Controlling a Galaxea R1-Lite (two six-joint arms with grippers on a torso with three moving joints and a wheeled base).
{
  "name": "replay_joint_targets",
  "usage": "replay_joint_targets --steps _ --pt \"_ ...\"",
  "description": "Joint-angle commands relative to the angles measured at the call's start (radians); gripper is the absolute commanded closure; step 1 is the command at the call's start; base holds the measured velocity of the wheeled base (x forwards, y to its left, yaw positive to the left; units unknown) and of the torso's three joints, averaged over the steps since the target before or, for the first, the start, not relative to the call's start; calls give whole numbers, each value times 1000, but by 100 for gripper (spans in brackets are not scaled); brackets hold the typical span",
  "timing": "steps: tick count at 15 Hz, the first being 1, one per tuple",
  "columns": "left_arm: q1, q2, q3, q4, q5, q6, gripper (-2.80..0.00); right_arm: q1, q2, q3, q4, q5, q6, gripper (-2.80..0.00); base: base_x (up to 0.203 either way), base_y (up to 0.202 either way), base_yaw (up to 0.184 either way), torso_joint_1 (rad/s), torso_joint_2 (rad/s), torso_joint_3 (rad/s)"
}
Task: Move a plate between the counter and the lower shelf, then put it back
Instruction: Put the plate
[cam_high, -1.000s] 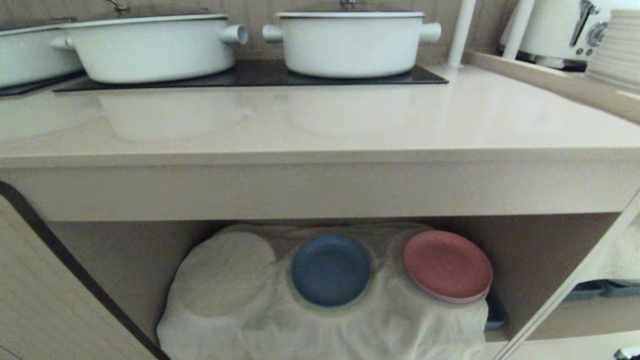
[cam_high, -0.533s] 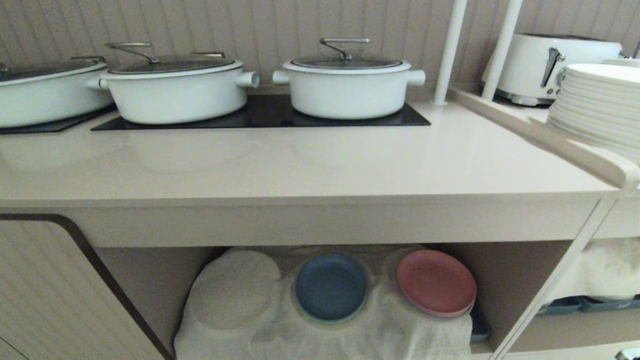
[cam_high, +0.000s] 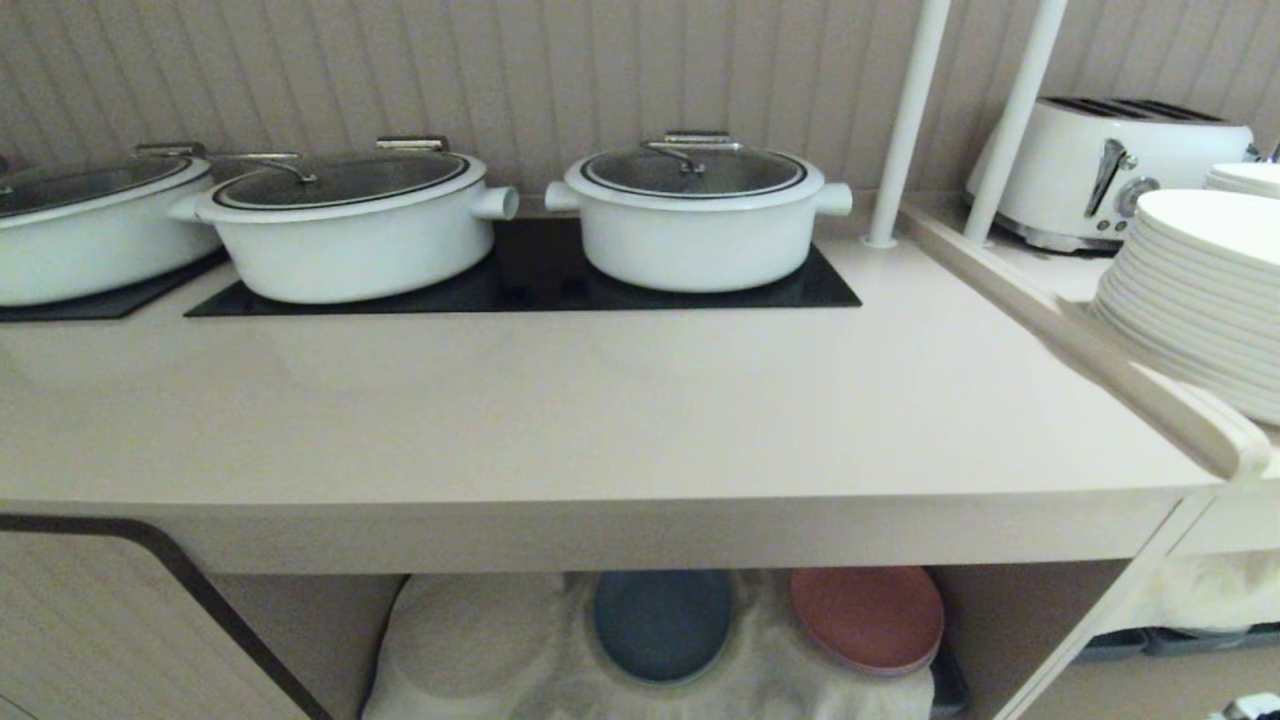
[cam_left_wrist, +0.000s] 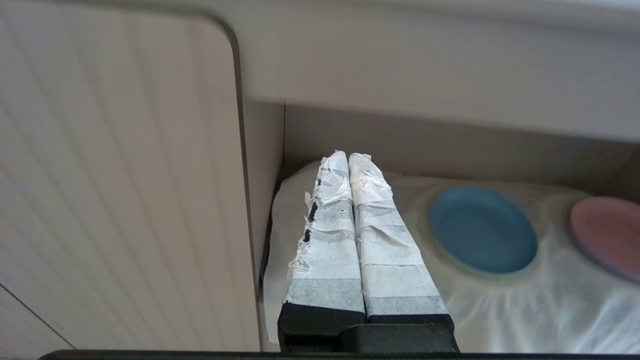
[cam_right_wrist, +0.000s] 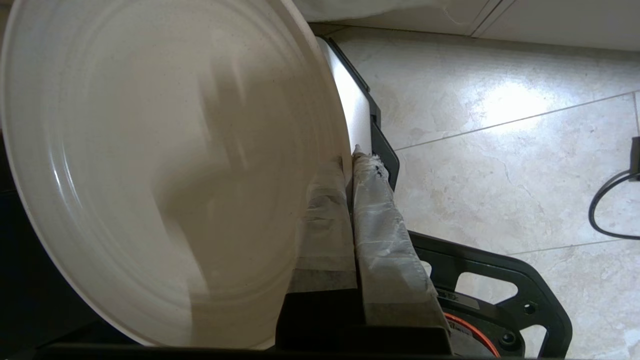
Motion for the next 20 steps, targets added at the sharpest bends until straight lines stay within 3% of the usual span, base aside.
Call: replay_joint_targets --steps 1,12,20 --pt "0 0 0 0 1 -1 0 1 2 0 1 4 1 0 0 0 0 275 -518 -248" --pt "0 0 0 0 1 -1 0 1 -1 0 1 8 1 0 0 0 0 288 -562 -277" --pt "0 0 0 0 1 -1 0 2 1 0 1 12 1 0 0 0 0 190 -369 -181"
